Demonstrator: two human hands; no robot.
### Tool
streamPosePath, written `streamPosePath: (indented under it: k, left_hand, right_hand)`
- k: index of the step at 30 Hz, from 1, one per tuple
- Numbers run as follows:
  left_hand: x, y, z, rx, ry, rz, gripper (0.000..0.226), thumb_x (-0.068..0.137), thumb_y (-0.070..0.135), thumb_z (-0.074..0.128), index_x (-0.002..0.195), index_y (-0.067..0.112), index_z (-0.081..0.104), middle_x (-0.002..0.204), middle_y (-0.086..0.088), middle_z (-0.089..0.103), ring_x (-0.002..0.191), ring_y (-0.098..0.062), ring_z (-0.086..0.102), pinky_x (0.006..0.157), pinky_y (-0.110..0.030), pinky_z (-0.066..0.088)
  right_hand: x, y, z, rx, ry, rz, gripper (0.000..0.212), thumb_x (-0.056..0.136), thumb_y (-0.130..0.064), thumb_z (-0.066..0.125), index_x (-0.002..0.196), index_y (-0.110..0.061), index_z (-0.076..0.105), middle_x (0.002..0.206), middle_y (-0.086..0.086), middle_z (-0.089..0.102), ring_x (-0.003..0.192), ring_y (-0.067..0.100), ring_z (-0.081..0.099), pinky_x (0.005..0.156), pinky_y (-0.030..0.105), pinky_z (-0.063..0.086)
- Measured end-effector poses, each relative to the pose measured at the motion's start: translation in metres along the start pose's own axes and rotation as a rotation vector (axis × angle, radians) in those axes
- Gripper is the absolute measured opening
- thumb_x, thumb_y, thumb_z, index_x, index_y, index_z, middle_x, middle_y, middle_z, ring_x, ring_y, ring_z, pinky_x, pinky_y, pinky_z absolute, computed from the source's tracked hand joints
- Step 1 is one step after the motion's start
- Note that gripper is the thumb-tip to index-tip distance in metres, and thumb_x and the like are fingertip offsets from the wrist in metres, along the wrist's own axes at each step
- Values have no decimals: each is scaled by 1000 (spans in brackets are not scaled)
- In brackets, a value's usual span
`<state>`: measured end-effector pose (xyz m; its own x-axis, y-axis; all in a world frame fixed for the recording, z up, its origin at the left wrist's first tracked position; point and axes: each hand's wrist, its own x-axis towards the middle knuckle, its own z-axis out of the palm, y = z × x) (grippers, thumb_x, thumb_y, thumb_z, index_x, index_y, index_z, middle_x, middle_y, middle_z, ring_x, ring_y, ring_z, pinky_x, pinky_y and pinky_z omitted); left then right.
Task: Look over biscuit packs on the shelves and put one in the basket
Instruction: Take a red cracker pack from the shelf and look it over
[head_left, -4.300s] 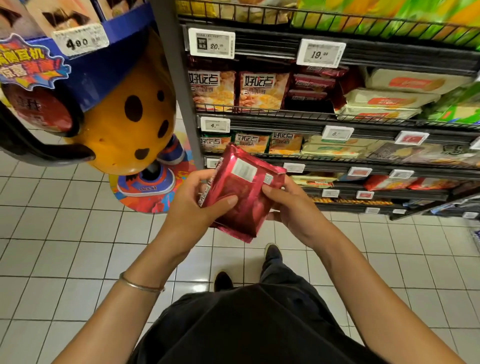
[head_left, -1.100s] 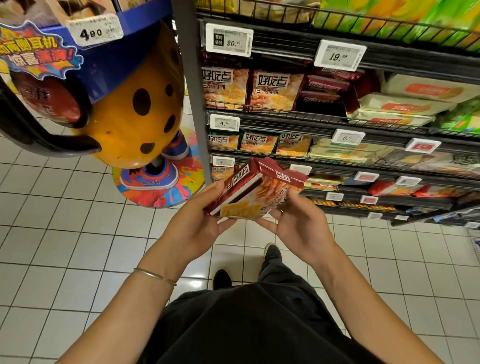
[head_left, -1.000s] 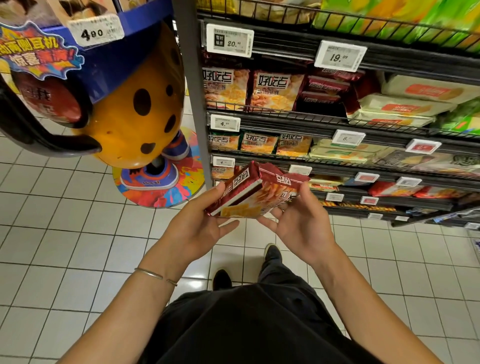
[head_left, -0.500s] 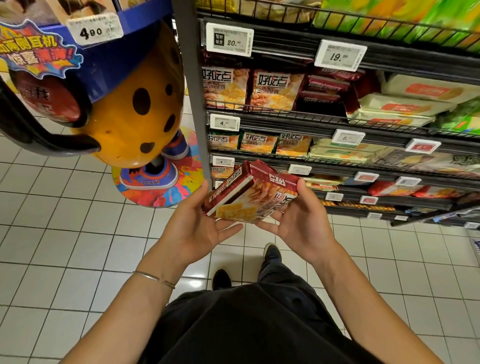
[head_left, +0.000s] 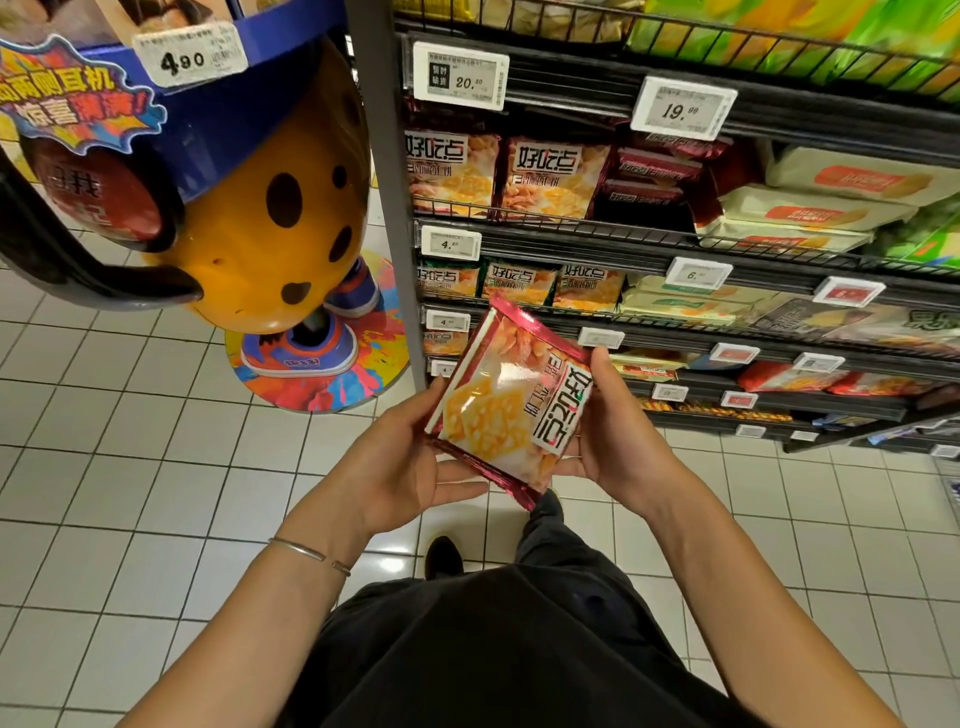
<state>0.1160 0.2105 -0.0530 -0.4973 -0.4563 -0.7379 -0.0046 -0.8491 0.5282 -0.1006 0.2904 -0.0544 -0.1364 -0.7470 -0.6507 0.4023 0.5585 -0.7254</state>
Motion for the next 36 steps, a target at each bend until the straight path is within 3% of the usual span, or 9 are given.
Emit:
streamPosePath:
  k: [8,14,16,20,23,26,29,33,36]
  left_hand:
    - [-2,2,-7,-68,-104,15,39,91,44,60,109,19,84,129,-17,73,117,-39,71,91,-50,62]
    - [-4,0,-10,-33,-104,-22,39,87,45,61,103,19,85,124,-17,75,112,-37,74,94,-49,62]
    - [-5,2,-11,-28,-112,-42,42,87,46,61,106,17,84,127,-19,73,113,-39,73,97,-50,59]
    - [-5,7,-14,-94,-113,-65,52,92,53,59,122,15,78,135,-18,69,122,-40,68,101,-56,56]
    - [-5,9,-14,-170,-111,-86,55,89,55,64,122,14,78,133,-18,70,113,-37,73,84,-52,63]
    - [-3,8,-14,-153,-136,-96,51,88,52,64,115,12,81,131,-18,71,110,-34,75,81,-46,64]
    - [-1,9,-15,-164,-152,-97,49,92,48,61,115,10,81,133,-20,70,112,-36,74,86,-50,64]
    - [1,12,-14,-211,-151,-81,54,100,38,57,144,7,61,140,-20,64,107,-35,71,80,-44,65]
    - [5,12,-12,-130,-143,-59,50,107,41,47,143,10,62,141,-20,62,115,-33,68,106,-43,50]
  right_hand:
    - [-4,2,-3,173,-98,-23,53,98,-65,49,129,-28,71,138,18,66,121,42,68,89,60,59]
    - [0,0,-3,343,-121,-39,43,101,-35,55,141,-21,62,150,25,53,135,45,56,102,69,48]
    - [1,3,-3,365,-117,-20,40,104,-33,52,136,-15,66,149,25,55,135,45,56,109,68,43]
    - [-1,5,1,377,-109,10,40,101,-37,54,130,-13,67,146,28,56,127,45,57,105,60,44]
    - [-1,5,7,295,-106,58,54,99,-44,54,139,-8,60,145,29,57,133,51,54,102,61,46]
    - [-2,2,10,261,-106,91,67,94,-53,56,143,-7,57,139,25,63,118,43,68,88,55,59]
    - [-3,0,9,228,-87,43,58,97,-53,58,139,-13,59,132,19,67,103,39,72,83,57,60]
    - [-4,0,7,160,-77,-27,51,94,-52,62,133,-19,63,115,13,71,92,38,74,71,51,64]
    - [-5,-4,7,123,-64,-15,48,98,-58,56,116,-16,71,104,13,75,77,31,77,58,37,63]
